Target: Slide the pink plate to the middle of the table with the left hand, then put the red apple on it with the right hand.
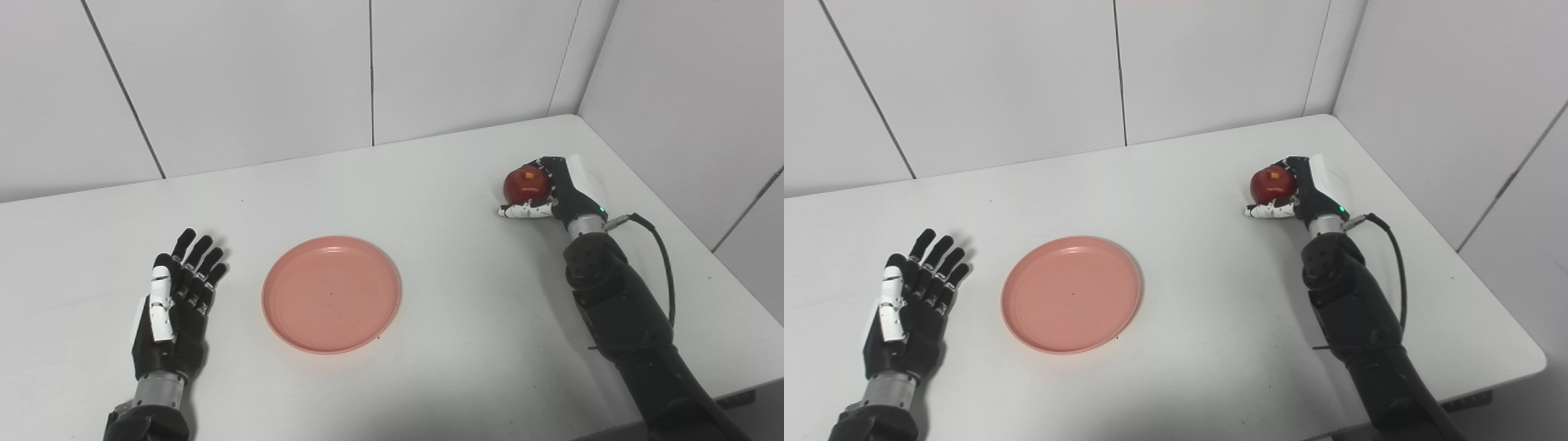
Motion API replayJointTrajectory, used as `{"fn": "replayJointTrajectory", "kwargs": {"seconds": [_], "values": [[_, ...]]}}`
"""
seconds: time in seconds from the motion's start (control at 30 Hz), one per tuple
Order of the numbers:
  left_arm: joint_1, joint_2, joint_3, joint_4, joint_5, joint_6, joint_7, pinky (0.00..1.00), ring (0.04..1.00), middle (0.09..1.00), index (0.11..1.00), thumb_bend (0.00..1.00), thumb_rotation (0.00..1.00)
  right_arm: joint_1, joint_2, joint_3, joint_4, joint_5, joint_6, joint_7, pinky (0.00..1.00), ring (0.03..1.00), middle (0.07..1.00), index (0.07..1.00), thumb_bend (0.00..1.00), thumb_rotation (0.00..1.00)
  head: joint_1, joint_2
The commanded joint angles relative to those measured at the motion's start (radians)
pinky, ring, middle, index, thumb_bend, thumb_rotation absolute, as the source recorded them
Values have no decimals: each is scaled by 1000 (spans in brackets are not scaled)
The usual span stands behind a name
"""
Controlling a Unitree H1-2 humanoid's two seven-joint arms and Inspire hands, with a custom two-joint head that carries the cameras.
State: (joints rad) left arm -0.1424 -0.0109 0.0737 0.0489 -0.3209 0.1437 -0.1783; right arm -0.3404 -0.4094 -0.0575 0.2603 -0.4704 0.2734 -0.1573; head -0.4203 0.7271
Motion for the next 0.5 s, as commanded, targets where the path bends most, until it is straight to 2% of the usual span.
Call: {"fn": "replayJointTrajectory", "kwargs": {"seconds": [0.0, 0.2, 0.47], "values": [[10, 3, -2, 16, 10, 29, 17, 917, 900, 910, 895, 399, 1000, -33, -11, -22, -54, 16, -43, -30, 431, 504, 543, 488, 513, 132, 2, 0], [8, 3, -3, 20, 8, 25, 13, 924, 905, 916, 903, 393, 1000, -25, -2, -39, -96, 55, -35, -23, 478, 526, 552, 489, 511, 134, 10, -4], [11, -1, -4, 15, 11, 28, 19, 926, 905, 915, 899, 392, 1000, -18, 15, -51, -176, 77, 10, -12, 470, 518, 543, 488, 511, 133, 14, -5]]}}
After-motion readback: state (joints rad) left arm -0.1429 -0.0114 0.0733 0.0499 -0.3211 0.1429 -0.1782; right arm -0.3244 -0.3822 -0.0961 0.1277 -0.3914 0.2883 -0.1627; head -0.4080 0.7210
